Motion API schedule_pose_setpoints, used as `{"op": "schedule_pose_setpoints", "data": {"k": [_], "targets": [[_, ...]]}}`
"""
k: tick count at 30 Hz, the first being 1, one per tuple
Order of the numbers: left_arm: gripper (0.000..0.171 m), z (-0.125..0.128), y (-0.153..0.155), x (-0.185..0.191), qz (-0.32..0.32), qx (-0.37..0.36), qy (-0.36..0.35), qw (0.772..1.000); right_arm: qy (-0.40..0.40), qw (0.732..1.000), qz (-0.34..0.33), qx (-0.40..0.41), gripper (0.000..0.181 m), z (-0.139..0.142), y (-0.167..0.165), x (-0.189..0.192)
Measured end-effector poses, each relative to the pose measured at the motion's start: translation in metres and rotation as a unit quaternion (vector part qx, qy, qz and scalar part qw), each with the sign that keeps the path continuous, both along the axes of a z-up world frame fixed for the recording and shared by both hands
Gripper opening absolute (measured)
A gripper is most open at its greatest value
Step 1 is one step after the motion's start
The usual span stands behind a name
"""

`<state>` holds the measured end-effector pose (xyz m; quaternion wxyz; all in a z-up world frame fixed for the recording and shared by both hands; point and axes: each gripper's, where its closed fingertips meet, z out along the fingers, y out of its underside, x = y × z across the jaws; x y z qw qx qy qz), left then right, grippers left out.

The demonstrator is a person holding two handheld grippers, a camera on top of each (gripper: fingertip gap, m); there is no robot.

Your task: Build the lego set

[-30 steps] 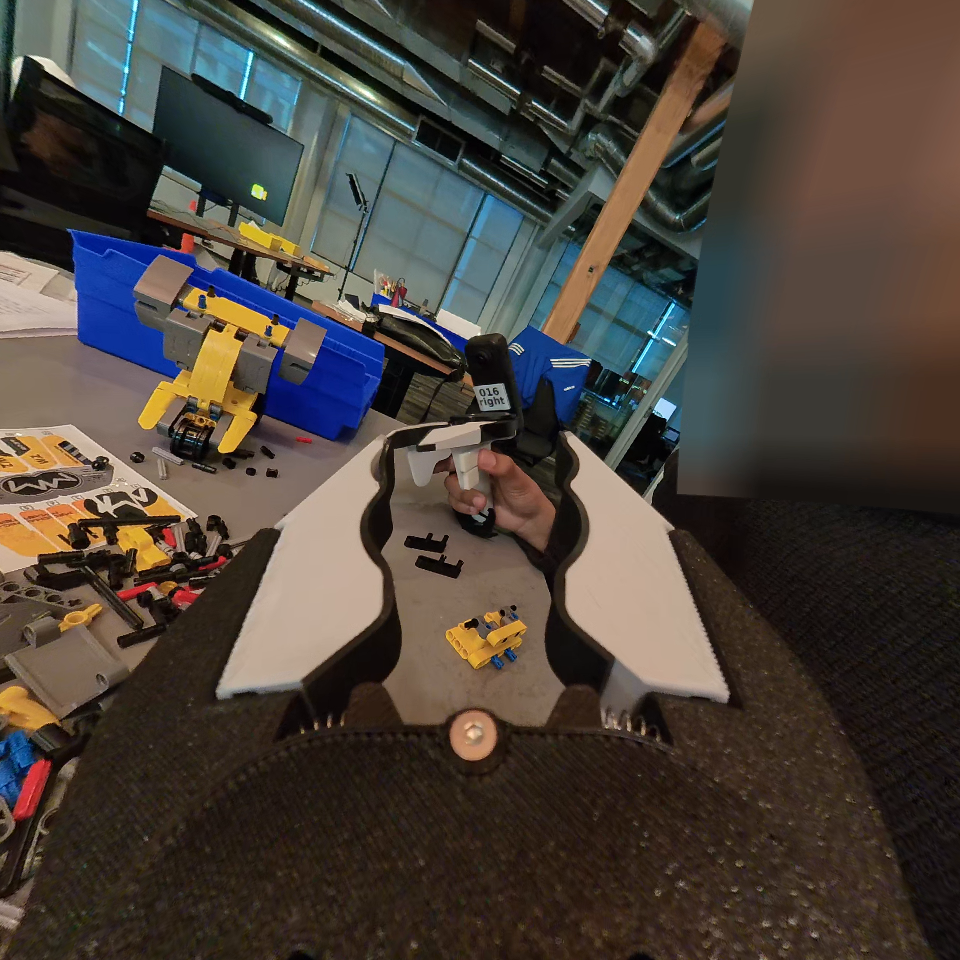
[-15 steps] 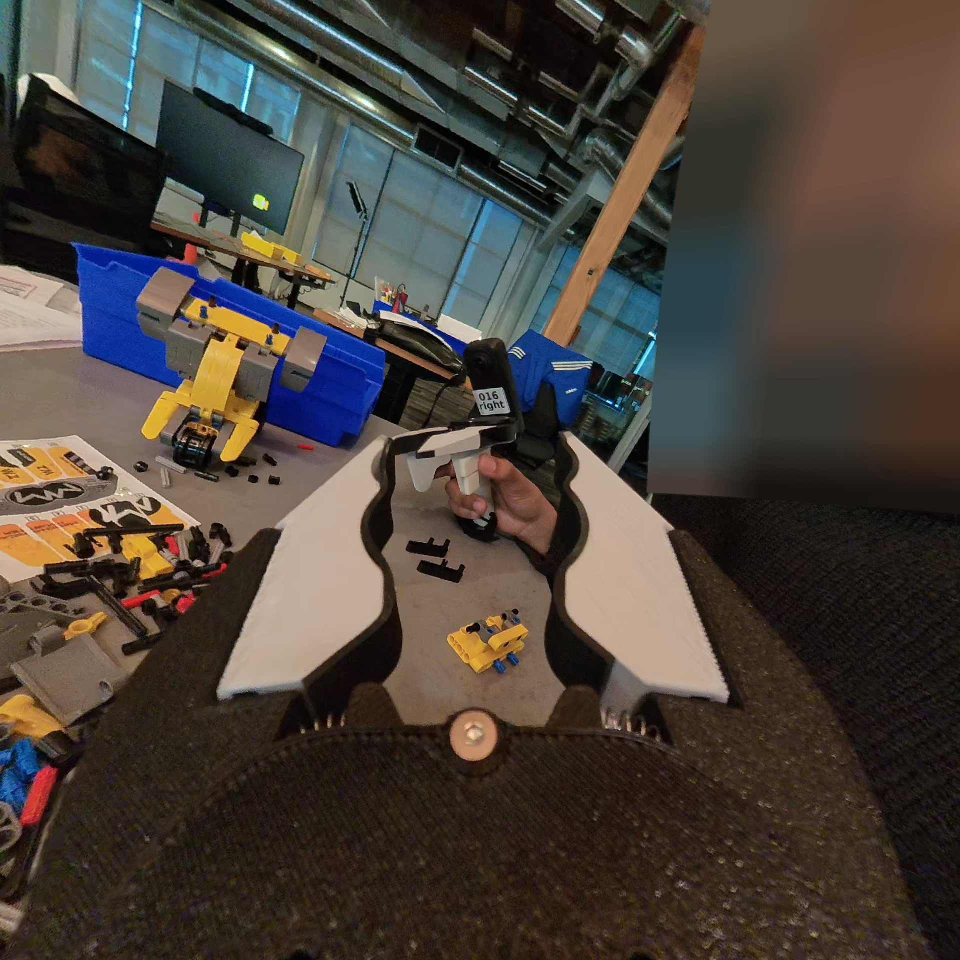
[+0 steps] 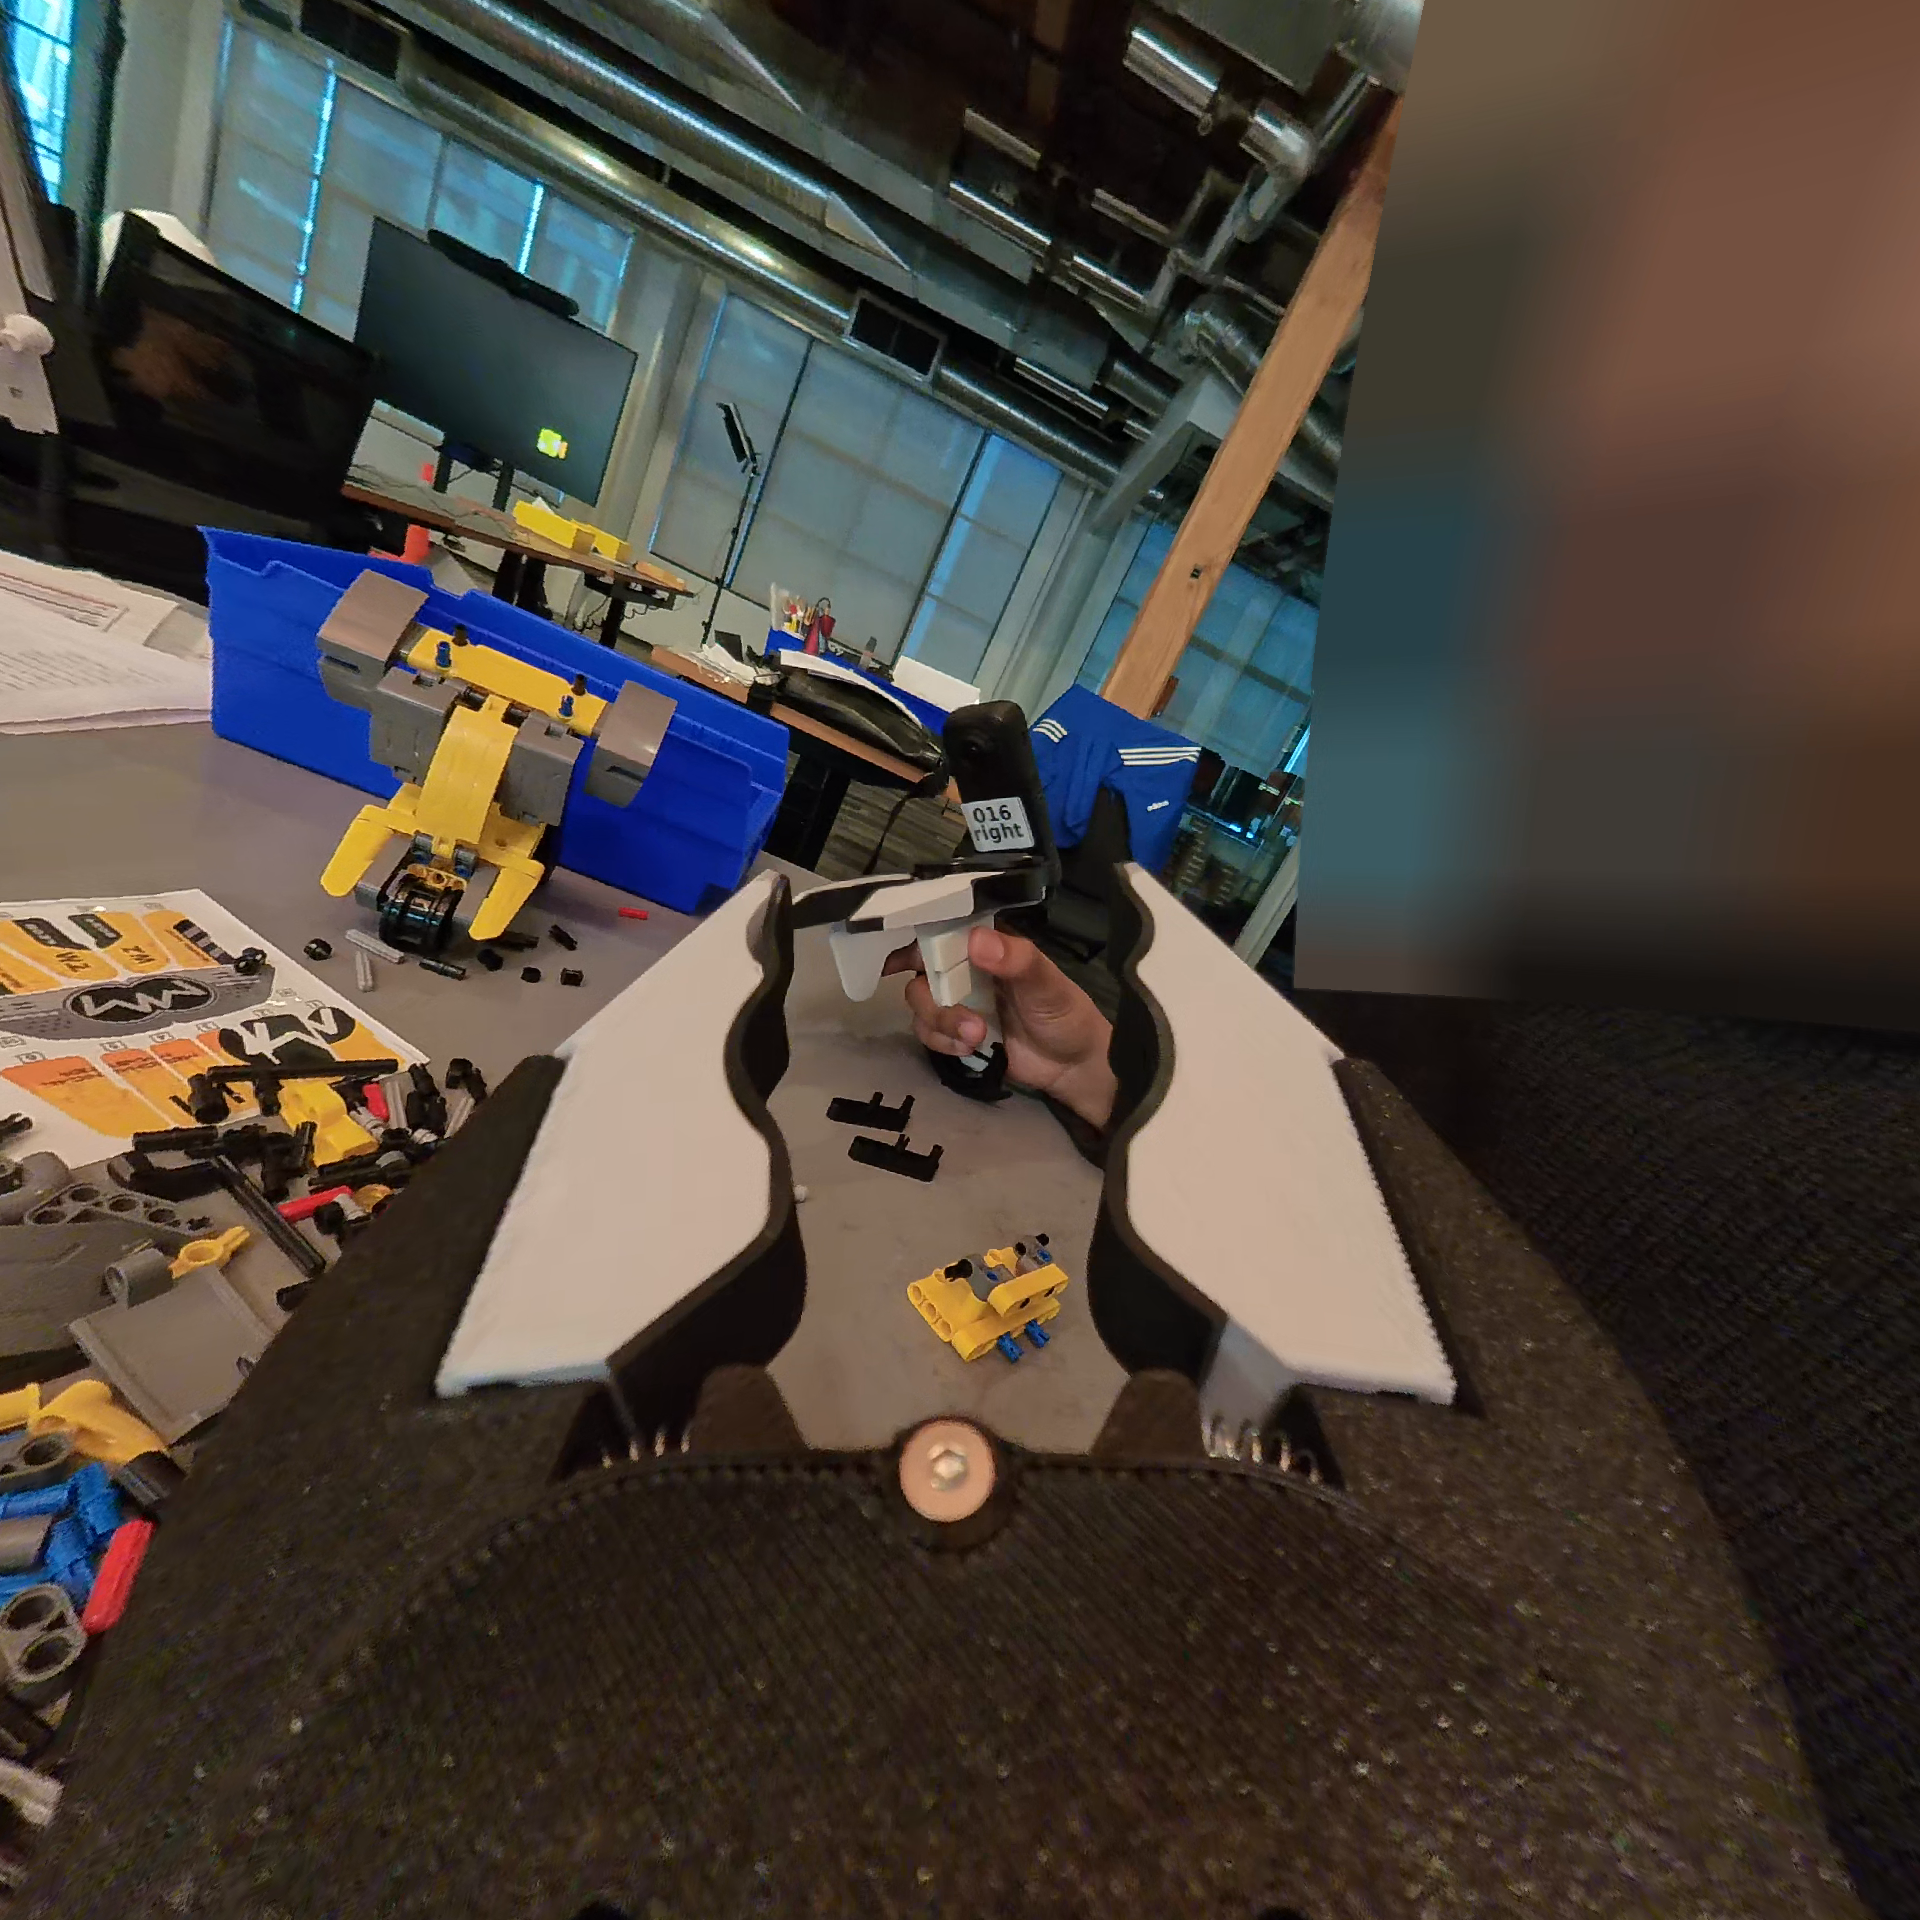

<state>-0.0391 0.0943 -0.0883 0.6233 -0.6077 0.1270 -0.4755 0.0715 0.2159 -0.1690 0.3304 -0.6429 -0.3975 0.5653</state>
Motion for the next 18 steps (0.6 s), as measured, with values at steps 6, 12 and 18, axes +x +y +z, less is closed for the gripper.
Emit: {"op": "schedule_pose_setpoints", "data": {"k": [6, 12, 18], "targets": [[0.059, -0.0012, 0.0034, -0.0059, 0.01, -0.013, -0.017, 1.0, 0.001, 0.999, -0.03, 0.029, 0.039, 0.0035, 0.0088, 0.0037], [0.058, -0.0027, 0.0058, -0.0098, 0.012, -0.025, -0.031, 0.999, -0.024, 0.998, -0.026, 0.043, 0.039, -0.0024, 0.0064, -0.0008], [0.059, -0.0078, 0.0093, -0.0103, 0.019, -0.036, -0.02, 0.999, -0.026, 0.999, -0.025, 0.04, 0.039, -0.0034, 0.0068, -0.0014]]}}
